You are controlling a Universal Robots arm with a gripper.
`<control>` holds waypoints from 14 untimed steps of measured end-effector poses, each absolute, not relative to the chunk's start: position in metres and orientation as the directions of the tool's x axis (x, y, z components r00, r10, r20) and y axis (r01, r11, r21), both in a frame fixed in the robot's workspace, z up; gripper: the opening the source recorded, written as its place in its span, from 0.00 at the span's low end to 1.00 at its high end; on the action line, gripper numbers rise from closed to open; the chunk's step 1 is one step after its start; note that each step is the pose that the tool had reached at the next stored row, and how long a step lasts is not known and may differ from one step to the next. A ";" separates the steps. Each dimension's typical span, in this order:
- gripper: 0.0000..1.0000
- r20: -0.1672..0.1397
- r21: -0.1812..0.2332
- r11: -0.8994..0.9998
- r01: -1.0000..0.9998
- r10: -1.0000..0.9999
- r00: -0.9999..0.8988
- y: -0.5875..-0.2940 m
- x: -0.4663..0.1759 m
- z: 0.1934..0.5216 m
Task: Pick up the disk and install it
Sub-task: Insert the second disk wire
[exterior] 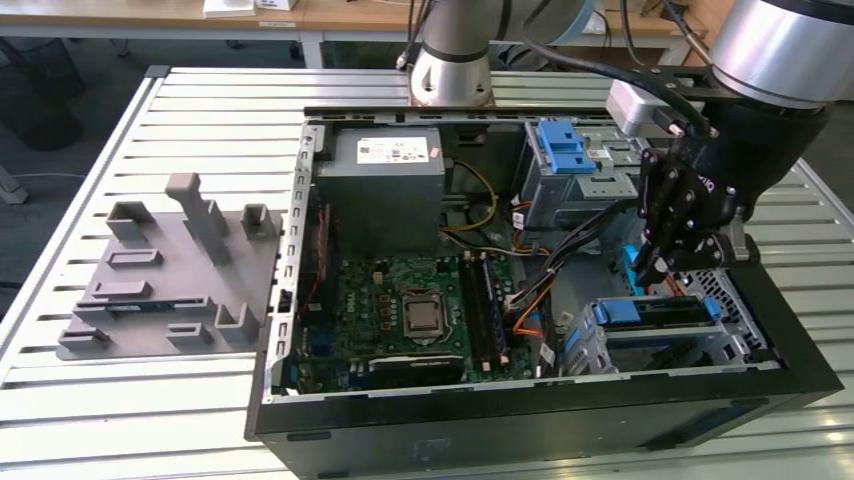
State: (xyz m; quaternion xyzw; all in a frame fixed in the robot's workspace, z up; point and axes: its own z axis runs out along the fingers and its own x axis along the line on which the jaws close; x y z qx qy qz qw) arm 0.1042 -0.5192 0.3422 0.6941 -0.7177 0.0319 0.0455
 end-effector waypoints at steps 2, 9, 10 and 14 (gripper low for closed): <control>0.23 0.110 0.017 0.034 -0.999 -0.993 -0.032 -0.519 0.104 0.342; 0.23 0.110 0.017 0.034 -0.999 -0.993 -0.032 -0.519 0.104 0.344; 0.23 0.110 0.017 0.034 -0.999 -0.993 -0.032 -0.519 0.104 0.345; 0.23 0.110 0.017 0.034 -0.999 -0.993 -0.032 -0.519 0.104 0.349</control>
